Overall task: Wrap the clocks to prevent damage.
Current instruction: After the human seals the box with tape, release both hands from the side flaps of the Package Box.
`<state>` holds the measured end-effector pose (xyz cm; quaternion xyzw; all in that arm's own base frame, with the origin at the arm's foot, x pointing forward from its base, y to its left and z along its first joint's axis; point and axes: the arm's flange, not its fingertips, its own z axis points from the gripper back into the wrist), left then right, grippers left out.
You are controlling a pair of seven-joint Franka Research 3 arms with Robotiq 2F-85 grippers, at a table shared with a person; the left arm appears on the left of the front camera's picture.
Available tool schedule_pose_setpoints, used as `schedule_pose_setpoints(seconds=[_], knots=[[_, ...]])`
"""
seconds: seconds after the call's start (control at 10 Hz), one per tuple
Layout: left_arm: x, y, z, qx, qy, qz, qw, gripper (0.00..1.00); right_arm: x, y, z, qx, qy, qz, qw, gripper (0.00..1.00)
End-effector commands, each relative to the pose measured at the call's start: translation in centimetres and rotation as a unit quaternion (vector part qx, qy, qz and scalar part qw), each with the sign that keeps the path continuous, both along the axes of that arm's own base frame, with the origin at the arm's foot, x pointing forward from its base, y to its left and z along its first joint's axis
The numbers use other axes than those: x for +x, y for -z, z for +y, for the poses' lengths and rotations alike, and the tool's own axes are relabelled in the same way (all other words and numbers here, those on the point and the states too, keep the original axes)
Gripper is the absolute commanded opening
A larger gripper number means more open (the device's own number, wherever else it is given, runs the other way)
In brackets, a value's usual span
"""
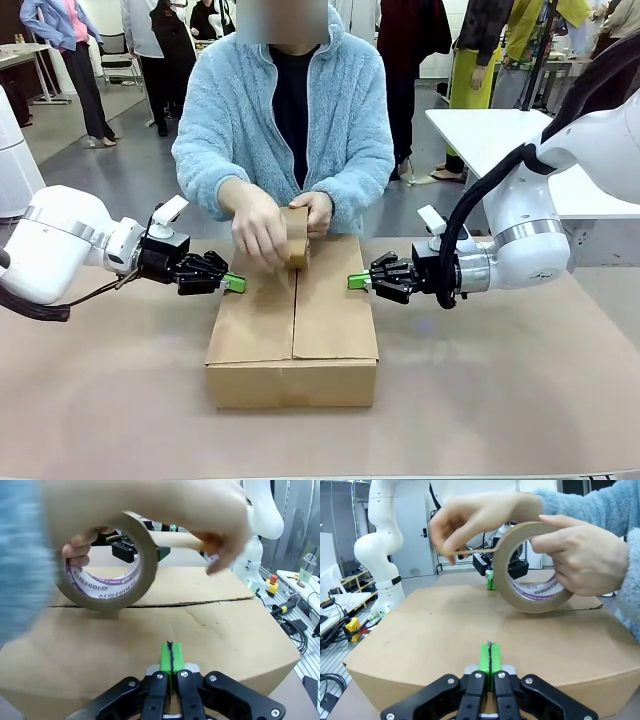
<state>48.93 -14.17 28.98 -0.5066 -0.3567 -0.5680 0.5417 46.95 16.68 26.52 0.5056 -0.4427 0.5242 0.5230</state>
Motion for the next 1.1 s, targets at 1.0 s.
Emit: schedule_pose_setpoints(seconds=[1.0], knots=[[0.07, 0.37, -0.02, -0.001, -0.006, 0.003, 1.0, 0.0, -0.13, 0.38, 0.08, 0.0, 0.008, 0.004, 1.0, 0.01]])
